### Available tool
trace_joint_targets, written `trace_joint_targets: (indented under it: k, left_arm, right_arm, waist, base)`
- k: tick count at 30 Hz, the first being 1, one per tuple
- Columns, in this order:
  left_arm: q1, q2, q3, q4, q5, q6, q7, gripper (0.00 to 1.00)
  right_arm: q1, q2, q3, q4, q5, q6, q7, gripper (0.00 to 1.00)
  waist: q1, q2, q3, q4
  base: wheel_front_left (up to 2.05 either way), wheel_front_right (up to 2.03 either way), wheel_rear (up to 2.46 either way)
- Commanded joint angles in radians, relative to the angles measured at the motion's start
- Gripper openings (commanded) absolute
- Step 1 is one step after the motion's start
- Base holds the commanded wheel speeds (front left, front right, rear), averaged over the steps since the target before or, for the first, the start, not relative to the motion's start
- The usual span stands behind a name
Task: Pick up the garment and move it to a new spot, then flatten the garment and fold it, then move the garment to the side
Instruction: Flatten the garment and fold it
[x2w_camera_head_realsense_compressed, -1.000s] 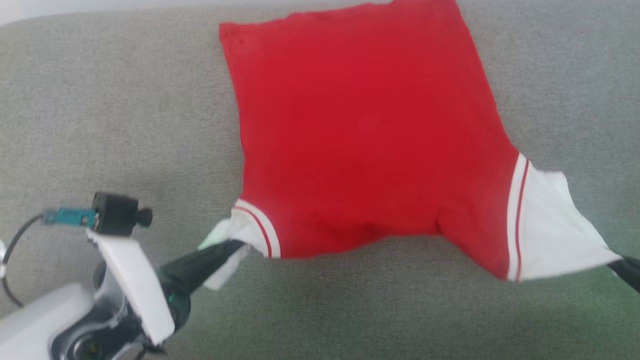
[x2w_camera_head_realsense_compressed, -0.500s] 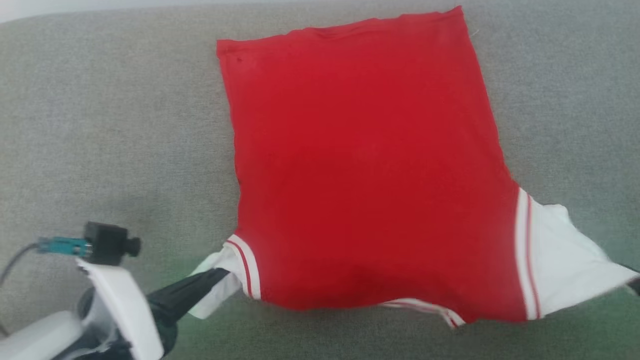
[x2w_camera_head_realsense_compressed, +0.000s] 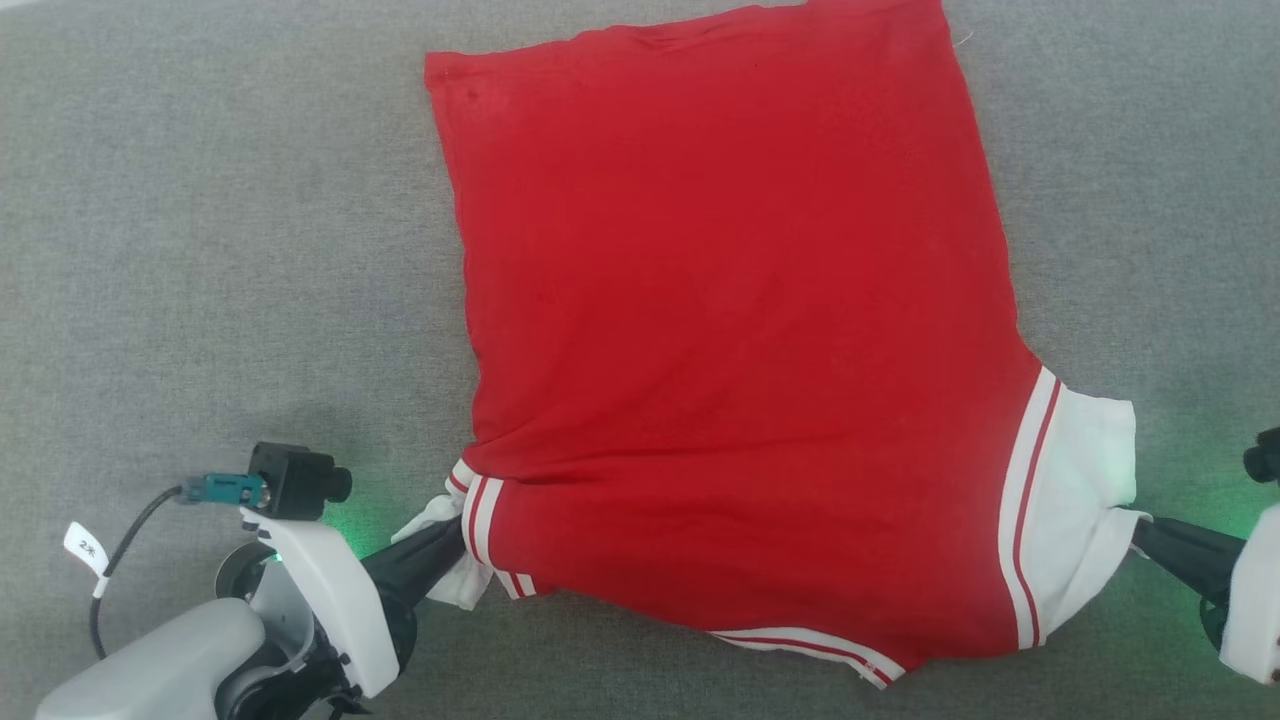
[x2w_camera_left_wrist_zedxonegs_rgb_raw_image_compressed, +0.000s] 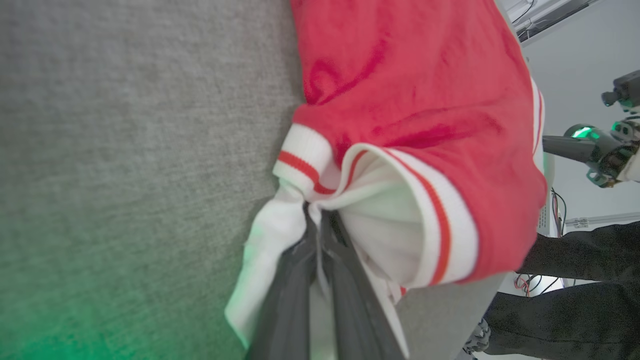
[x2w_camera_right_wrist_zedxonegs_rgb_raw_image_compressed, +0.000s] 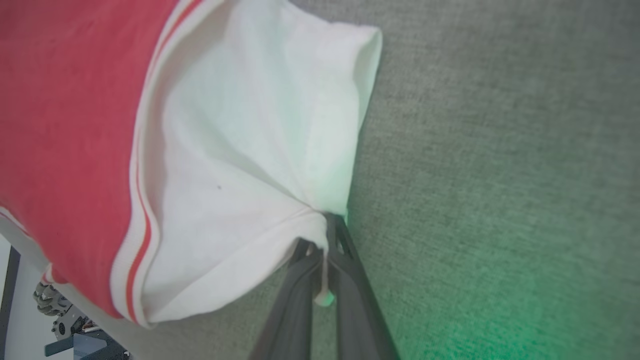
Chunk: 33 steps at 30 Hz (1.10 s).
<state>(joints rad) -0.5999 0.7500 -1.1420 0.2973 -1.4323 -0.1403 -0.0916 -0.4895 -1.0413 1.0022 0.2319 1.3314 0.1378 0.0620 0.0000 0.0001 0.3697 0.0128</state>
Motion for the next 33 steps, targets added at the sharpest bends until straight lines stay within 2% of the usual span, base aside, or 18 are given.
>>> trace_joint_targets:
  k: [1,5,9,10,12,13,16,20,21,22,23,26,28,30,33]
  left_arm:
    - [0.012,-0.033,-0.034,0.070,0.017,0.020,0.001,0.00]
    - [0.021,-0.083,-0.058,0.123,0.028,0.022,-0.032,0.00]
    - [0.030,-0.102,-0.068,0.147,0.014,0.022,-0.059,0.00]
    - [0.031,-0.103,-0.071,0.148,0.012,0.022,-0.061,0.00]
    - [0.031,-0.102,-0.075,0.144,0.011,0.022,-0.073,0.00]
    - [0.031,-0.101,-0.079,0.138,0.013,0.022,-0.078,0.00]
    - [0.032,-0.104,-0.084,0.108,0.022,0.022,-0.098,0.00]
    - [0.036,-0.099,-0.086,0.064,0.023,0.015,-0.124,0.00]
    - [0.036,-0.099,-0.086,0.064,0.023,0.015,-0.124,0.00]
    - [0.032,-0.102,-0.089,0.044,0.033,0.011,-0.132,0.00]
    - [0.032,-0.102,-0.089,0.044,0.033,0.011,-0.132,0.00]
    - [0.004,-0.117,-0.099,0.016,0.054,0.011,-0.141,0.00]
    - [-0.017,-0.132,-0.103,0.007,0.065,0.010,-0.143,0.00]
    - [-0.037,-0.149,-0.108,-0.001,0.079,0.010,-0.140,0.00]
    - [-0.061,-0.177,-0.119,-0.010,0.098,0.010,-0.133,0.00]
  right_arm:
    - [0.011,0.057,0.028,0.044,-0.021,-0.014,0.020,0.00]
    - [0.013,0.106,0.044,0.092,-0.066,-0.016,0.023,0.00]
    - [0.002,0.122,0.034,0.099,-0.103,-0.016,0.013,0.00]
    - [-0.004,0.118,0.026,0.097,-0.113,-0.016,0.006,0.08]
    - [-0.003,0.100,0.006,0.079,-0.120,-0.016,-0.004,0.64]
    - [0.003,0.084,-0.008,0.063,-0.117,-0.016,-0.011,1.00]
    - [0.041,-0.002,-0.055,0.004,-0.091,-0.013,-0.015,1.00]
    - [0.072,-0.176,-0.166,-0.132,-0.013,-0.008,-0.021,1.00]
    - [0.072,-0.176,-0.166,-0.132,-0.013,-0.008,-0.021,1.00]
    - [0.068,-0.254,-0.224,-0.187,0.029,-0.007,-0.029,1.00]
    - [0.068,-0.254,-0.224,-0.187,0.029,-0.007,-0.029,1.00]
    - [-0.002,-0.349,-0.339,-0.219,0.079,-0.008,-0.005,1.00]
    - [-0.061,-0.340,-0.381,-0.182,0.053,-0.008,0.034,1.00]
    - [-0.136,-0.283,-0.405,-0.136,0.004,-0.007,0.095,1.00]
    - [-0.274,-0.190,-0.422,-0.040,-0.137,-0.008,0.217,1.00]
  waist:
    - [0.0000,-0.0001,0.006,0.002]
    - [0.0000,-0.0001,0.011,0.000]
    - [0.0000,-0.0001,0.010,-0.012]
    - [0.0000,-0.0001,0.009,-0.015]
    - [0.0000,-0.0001,0.005,-0.019]
    - [0.0000,-0.0001,0.002,-0.019]
    - [0.0000,-0.0001,-0.011,-0.011]
    - [0.0000,-0.0001,-0.027,0.004]
    - [0.0000,-0.0001,-0.027,0.004]
    - [0.0000,-0.0001,-0.032,0.014]
    - [0.0000,-0.0001,-0.032,0.014]
    - [0.0000,-0.0001,-0.024,0.047]
    - [0.0000,-0.0001,-0.010,0.071]
    - [0.0000,-0.0001,0.005,0.100]
    - [0.0000,-0.0001,0.025,0.159]
  base:
    - [0.00,0.00,0.00]
    - [0.00,0.00,0.00]
    - [0.00,0.00,0.00]
    - [0.00,0.00,0.00]
    - [0.00,0.00,0.00]
    - [0.00,0.00,0.00]
    - [0.00,0.00,0.00]
    - [0.00,0.00,0.00]
    - [0.00,0.00,0.00]
    - [0.00,0.00,0.00]
    - [0.00,0.00,0.00]
    - [0.00,0.00,0.00]
    - [0.00,0.00,0.00]
    - [0.00,0.00,0.00]
    - [0.00,0.00,0.00]
